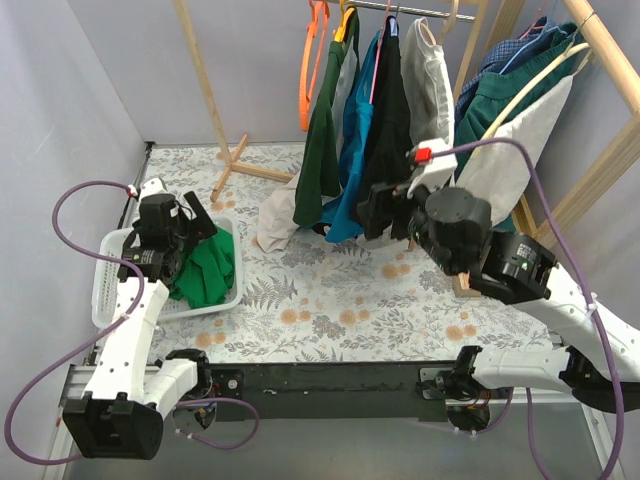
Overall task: Remove the t-shirt from the hanger
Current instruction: Place the T-shirt in the bin, then pick up the hanger from the clothesline, then remove the T-shirt from the hanger.
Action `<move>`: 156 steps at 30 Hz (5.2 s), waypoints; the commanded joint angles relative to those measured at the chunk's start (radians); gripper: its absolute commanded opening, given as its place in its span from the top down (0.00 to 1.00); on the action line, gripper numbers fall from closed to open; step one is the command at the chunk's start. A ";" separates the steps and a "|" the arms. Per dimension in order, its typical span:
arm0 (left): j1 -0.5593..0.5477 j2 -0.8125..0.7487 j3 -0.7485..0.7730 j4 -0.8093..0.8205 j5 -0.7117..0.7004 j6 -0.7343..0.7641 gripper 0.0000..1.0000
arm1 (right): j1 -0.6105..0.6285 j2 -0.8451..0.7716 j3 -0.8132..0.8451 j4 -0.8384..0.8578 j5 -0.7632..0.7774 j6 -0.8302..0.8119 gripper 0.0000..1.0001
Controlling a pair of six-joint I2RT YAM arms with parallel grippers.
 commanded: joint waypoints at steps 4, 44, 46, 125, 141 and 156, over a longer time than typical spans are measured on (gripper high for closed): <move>0.003 -0.088 0.084 -0.045 0.188 0.055 0.05 | -0.159 0.229 0.384 0.133 -0.102 -0.245 0.06; 0.003 -0.130 0.078 -0.025 0.415 0.091 0.03 | -0.567 0.524 0.638 0.251 -0.388 -0.269 0.29; 0.003 -0.130 0.076 -0.023 0.415 0.093 0.03 | -0.567 0.525 0.630 0.239 -0.355 -0.260 0.35; 0.002 -0.084 0.199 0.035 0.697 0.185 0.02 | -0.569 -0.169 0.155 -0.116 -0.667 -0.328 0.99; -0.077 -0.067 0.222 0.109 0.998 0.216 0.02 | -0.569 -0.358 0.042 -0.344 -1.059 -0.529 0.99; -0.201 -0.177 0.270 0.058 1.325 0.400 0.02 | -0.569 -0.283 0.117 -0.383 -1.475 -0.601 0.99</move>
